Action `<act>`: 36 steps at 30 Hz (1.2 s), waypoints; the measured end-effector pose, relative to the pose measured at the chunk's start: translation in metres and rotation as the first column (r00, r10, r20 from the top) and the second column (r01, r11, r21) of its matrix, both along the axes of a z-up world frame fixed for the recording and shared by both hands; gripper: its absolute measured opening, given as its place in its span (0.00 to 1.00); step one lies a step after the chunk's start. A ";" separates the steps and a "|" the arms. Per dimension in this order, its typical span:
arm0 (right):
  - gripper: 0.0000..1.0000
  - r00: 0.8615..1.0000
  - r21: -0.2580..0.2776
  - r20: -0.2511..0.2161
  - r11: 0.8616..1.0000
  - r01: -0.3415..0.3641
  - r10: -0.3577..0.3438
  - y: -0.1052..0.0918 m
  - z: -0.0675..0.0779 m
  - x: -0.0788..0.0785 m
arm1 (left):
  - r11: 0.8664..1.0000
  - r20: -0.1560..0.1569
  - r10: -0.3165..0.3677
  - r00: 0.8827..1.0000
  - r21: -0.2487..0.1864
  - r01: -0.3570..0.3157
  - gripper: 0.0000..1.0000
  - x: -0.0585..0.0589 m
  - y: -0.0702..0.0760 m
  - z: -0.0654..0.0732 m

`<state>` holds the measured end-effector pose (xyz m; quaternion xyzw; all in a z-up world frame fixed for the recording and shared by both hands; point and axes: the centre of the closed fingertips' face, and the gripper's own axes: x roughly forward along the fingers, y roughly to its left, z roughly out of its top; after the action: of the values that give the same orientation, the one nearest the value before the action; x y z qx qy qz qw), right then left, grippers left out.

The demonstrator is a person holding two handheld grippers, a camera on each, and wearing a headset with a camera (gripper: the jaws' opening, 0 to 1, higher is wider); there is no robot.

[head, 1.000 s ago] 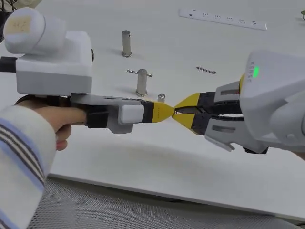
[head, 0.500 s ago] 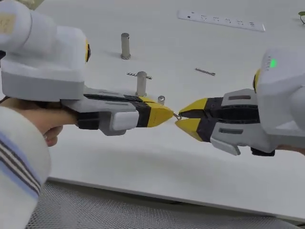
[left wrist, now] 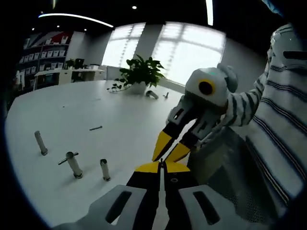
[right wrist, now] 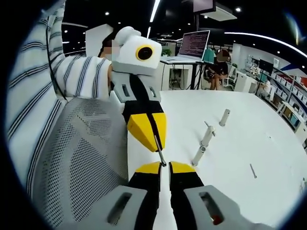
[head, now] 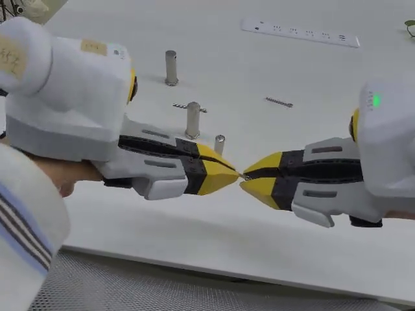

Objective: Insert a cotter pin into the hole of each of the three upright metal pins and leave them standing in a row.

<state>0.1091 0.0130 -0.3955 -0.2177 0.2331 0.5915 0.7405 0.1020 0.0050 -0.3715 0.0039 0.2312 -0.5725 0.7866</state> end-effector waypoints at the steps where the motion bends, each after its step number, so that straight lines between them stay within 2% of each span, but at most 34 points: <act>1: 0.00 1.000 -0.002 -0.007 1.000 -0.008 0.008 0.000 -0.001 -0.002 | 0.999 0.035 -0.028 0.999 0.017 0.027 0.00 -0.001 0.001 -0.001; 4: 0.00 1.000 -0.021 -0.009 0.999 -0.026 0.026 0.000 -0.004 -0.006 | 0.997 0.066 -0.069 0.995 0.047 0.066 0.00 -0.008 -0.003 -0.003; 8: 0.00 0.999 -0.036 -0.013 0.998 -0.045 0.045 -0.001 -0.007 -0.009 | 0.985 0.121 -0.137 0.983 0.126 0.121 0.00 -0.011 0.001 -0.014; 9: 0.00 0.999 -0.037 -0.016 0.998 -0.047 0.047 -0.001 -0.007 -0.009 | 0.983 0.129 -0.145 0.981 0.133 0.128 0.00 -0.011 0.001 -0.015; 13: 0.00 0.998 -0.044 -0.021 0.997 -0.064 0.063 -0.002 -0.009 -0.012 | 0.979 0.129 -0.157 0.979 0.149 0.137 0.00 -0.012 0.000 -0.019; 16: 0.00 0.996 -0.053 -0.023 0.995 -0.084 0.082 -0.003 -0.010 -0.014 | 0.971 0.144 -0.188 0.972 0.175 0.162 0.00 -0.012 0.003 -0.023; 17: 0.00 0.996 -0.058 -0.023 0.994 -0.092 0.091 -0.003 -0.011 -0.015 | 0.965 0.156 -0.207 0.966 0.194 0.176 0.00 -0.012 0.004 -0.025; 21: 0.00 0.994 -0.074 -0.013 0.991 -0.108 0.108 -0.003 -0.013 -0.017 | 0.959 0.159 -0.224 0.961 0.210 0.189 0.00 -0.012 0.007 -0.028; 23: 0.00 0.995 -0.078 -0.018 0.992 -0.099 0.098 -0.004 -0.014 -0.016 | 0.960 0.161 -0.221 0.962 0.211 0.185 0.00 -0.011 0.007 -0.029; 24: 0.00 0.995 -0.083 -0.019 0.992 -0.096 0.094 -0.004 -0.015 -0.016 | 0.962 0.165 -0.207 0.964 0.212 0.170 0.00 -0.008 0.008 -0.030; 26: 0.00 0.996 -0.095 -0.014 0.991 -0.092 0.091 -0.005 -0.017 -0.014 | 0.965 0.153 -0.186 0.971 0.213 0.151 0.00 -0.005 0.011 -0.034; 28: 0.00 0.996 -0.101 -0.011 0.991 -0.089 0.088 -0.006 -0.020 -0.013 | 0.968 0.159 -0.161 0.974 0.217 0.124 0.00 0.000 0.014 -0.036; 30: 0.00 0.997 -0.106 -0.009 0.991 -0.083 0.083 -0.007 -0.022 -0.012 | 0.974 0.142 -0.134 0.981 0.202 0.104 0.00 0.003 0.017 -0.035; 32: 0.00 0.997 -0.108 -0.008 0.991 -0.079 0.079 -0.008 -0.022 -0.010 | 0.976 0.148 -0.122 0.981 0.198 0.092 0.00 0.006 0.019 -0.034; 36: 0.00 0.998 -0.107 -0.003 0.992 -0.070 0.070 -0.009 -0.022 -0.006 | 0.979 0.145 -0.088 0.986 0.197 0.058 0.08 0.013 0.025 -0.034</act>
<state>0.1033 0.0041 -0.4175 -0.2656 0.2564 0.6034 0.7068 0.1148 0.0300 -0.4059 0.1322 0.2243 -0.5741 0.7763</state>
